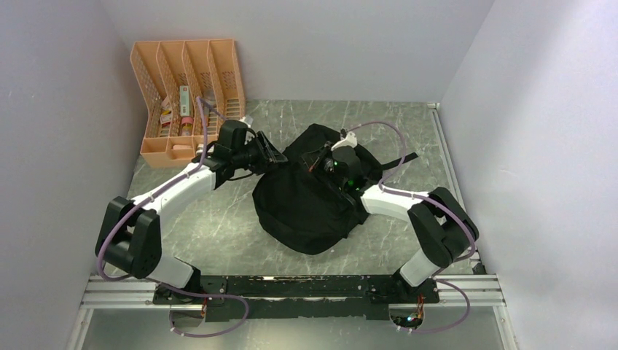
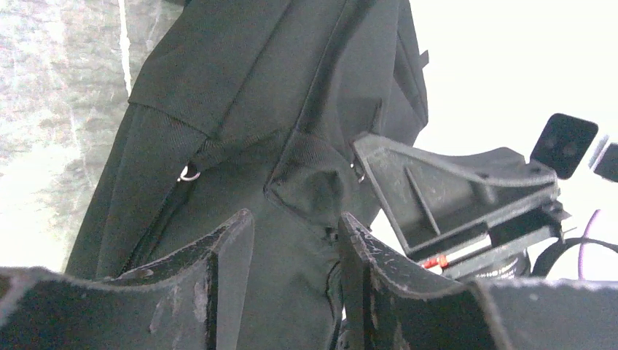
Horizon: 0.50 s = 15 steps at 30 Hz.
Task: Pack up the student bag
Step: Zip the student bag at the center of the board.
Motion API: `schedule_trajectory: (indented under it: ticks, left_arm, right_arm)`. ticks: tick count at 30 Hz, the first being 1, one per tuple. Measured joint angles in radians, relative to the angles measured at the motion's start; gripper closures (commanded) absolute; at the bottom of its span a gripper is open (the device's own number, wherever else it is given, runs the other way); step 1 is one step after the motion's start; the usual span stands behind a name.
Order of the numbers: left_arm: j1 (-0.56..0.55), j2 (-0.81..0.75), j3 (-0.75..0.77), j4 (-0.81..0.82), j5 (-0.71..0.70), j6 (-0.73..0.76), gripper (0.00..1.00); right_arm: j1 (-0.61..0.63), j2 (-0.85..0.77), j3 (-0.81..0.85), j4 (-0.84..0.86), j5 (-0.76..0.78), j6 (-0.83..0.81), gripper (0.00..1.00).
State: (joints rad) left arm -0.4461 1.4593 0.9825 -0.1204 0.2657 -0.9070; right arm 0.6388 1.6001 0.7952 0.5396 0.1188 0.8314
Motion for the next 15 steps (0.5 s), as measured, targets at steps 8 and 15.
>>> schedule_trajectory:
  ticks: [8, 15]
  left_arm:
    - [-0.022, 0.024, 0.019, -0.005, 0.0, -0.125, 0.47]
    - [-0.063, 0.032, 0.022, 0.001, -0.001, -0.16, 0.46]
  right_arm:
    - [-0.003, -0.025, -0.092, 0.207, -0.014, -0.063, 1.0]
    - [-0.003, -0.025, -0.116, 0.279, -0.022, -0.096, 1.0]
